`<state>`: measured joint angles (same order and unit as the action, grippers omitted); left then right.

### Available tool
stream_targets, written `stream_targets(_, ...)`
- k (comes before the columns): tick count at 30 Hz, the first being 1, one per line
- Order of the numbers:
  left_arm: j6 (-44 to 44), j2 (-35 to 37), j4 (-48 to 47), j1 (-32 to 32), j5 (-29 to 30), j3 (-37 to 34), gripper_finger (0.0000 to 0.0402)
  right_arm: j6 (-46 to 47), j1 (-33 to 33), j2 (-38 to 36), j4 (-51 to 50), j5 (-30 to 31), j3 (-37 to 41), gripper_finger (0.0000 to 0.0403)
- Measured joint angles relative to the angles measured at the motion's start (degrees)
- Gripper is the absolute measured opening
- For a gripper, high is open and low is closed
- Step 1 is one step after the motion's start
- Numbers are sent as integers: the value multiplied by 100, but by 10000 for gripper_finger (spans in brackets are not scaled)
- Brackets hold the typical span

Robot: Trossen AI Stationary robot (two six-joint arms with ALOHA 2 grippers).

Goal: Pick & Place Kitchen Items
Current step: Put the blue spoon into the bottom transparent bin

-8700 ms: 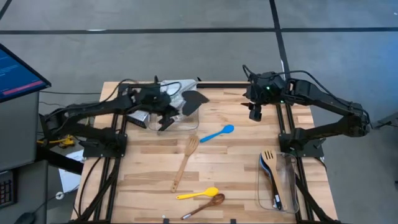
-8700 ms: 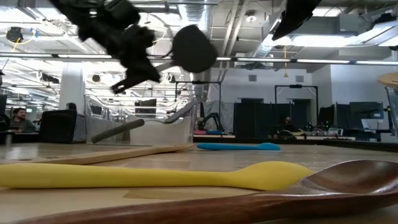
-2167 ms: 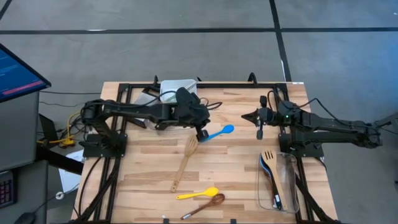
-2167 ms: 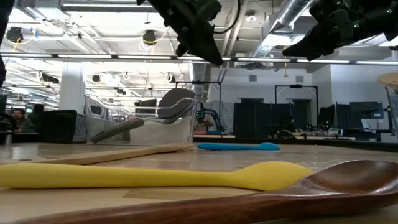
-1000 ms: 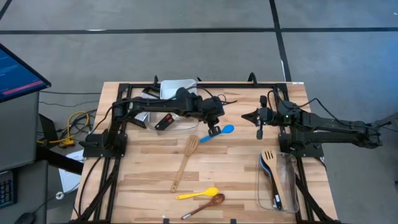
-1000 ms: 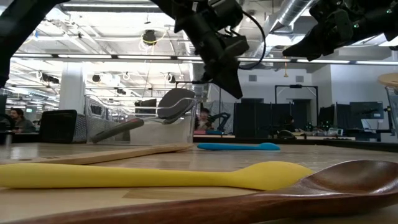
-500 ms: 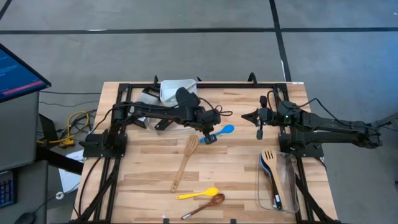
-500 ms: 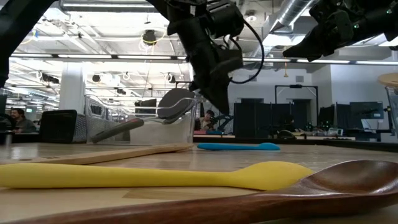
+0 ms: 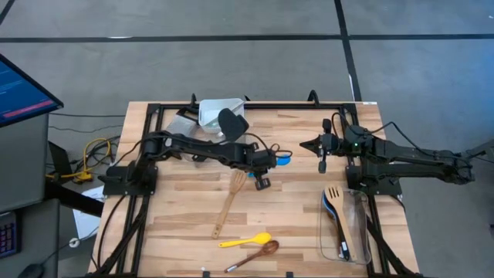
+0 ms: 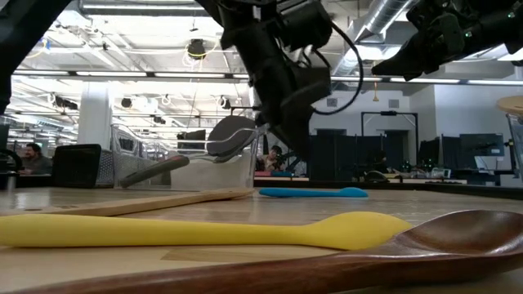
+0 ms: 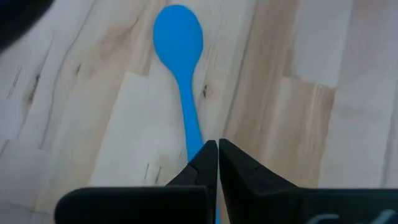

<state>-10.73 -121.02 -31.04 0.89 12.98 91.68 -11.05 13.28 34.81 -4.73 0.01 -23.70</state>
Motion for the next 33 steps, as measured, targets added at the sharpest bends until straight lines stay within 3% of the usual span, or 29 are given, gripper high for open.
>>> stream_targets(10,306,-84,353,119,209,2,12,0,-3,4,-80,0,0,0)
stream_targets(16,-175,-73,342,349,-577,7,64,0,-3,4,-88,0,0,0)
stream_targets(24,-156,-95,306,349,-656,7,127,2,-3,4,-90,-1,0,0)
stream_targets(33,437,-174,350,202,-688,-353,126,2,-3,4,-87,0,0,0)
